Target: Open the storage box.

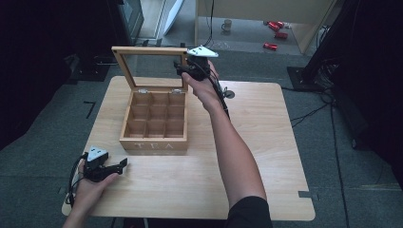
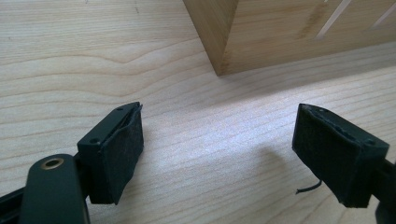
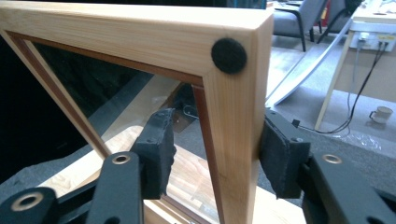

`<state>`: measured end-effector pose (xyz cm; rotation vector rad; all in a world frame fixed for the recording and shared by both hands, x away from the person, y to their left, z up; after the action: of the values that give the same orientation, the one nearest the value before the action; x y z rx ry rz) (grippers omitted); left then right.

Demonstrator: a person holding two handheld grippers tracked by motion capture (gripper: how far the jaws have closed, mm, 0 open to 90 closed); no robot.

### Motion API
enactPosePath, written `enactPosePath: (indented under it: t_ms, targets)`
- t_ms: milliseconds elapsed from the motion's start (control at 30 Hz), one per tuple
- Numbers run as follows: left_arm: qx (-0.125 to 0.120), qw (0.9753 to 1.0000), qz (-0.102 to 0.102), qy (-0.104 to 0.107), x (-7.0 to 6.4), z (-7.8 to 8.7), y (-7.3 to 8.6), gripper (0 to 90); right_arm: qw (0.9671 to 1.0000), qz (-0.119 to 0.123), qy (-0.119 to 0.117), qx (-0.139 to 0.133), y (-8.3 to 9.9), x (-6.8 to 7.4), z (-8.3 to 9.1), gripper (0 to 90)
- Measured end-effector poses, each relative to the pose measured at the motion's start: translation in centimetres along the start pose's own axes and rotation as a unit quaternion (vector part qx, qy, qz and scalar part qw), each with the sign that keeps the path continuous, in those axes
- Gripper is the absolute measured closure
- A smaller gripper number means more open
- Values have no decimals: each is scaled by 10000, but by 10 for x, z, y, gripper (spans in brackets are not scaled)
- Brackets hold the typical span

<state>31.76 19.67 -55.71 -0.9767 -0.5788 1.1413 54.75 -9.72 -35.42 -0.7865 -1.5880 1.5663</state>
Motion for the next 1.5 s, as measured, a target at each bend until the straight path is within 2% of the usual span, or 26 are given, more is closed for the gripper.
enactPosePath:
  t_ms: [133, 233, 500, 900, 1167, 1333, 1400, 1500]
  targets:
    - [4, 10000, -11, -3, 0, 0, 0, 172, 9998, -98, 159, -25, -2, -6, -4, 567]
    - [7, 10000, -16, -9, 0, 0, 0, 173, 9991, -107, 397, -87, -3, -14, -5, 645]
    - [5, 10000, -6, -2, -1, 0, 0, 173, 9977, -16, 677, 17, -5, -21, -24, 663]
    - [-1, 10000, -5, 16, -1, -1, 0, 173, 9941, -364, 1012, 119, -3, -35, -50, 668]
    - [-9, 10000, 7, 45, -1, 0, 0, 173, 9917, -461, 1192, 151, 0, -39, -60, 668]
    - [-9, 10000, 7, 64, -1, 0, 0, 173, 9906, -489, 1269, 128, 0, -39, -61, 653]
    - [-12, 10000, 12, 66, -1, 0, 0, 173, 9900, -544, 1291, 174, 3, -39, -61, 586]
    - [-12, 10000, 16, 79, -1, 0, 0, 173, 9901, -482, 1308, 130, 5, -37, -58, 492]
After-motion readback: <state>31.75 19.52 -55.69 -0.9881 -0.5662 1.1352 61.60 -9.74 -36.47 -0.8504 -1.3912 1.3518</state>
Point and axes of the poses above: each handheld gripper's, and its own axes: z roughly backward along the jaws, y roughly out of its underside, x roughly to its left, the point moved 6 cm from there along -z, roughly forward along the jaws, and after that the axes turned 14 degrees about -x, right-handed, at the moved point
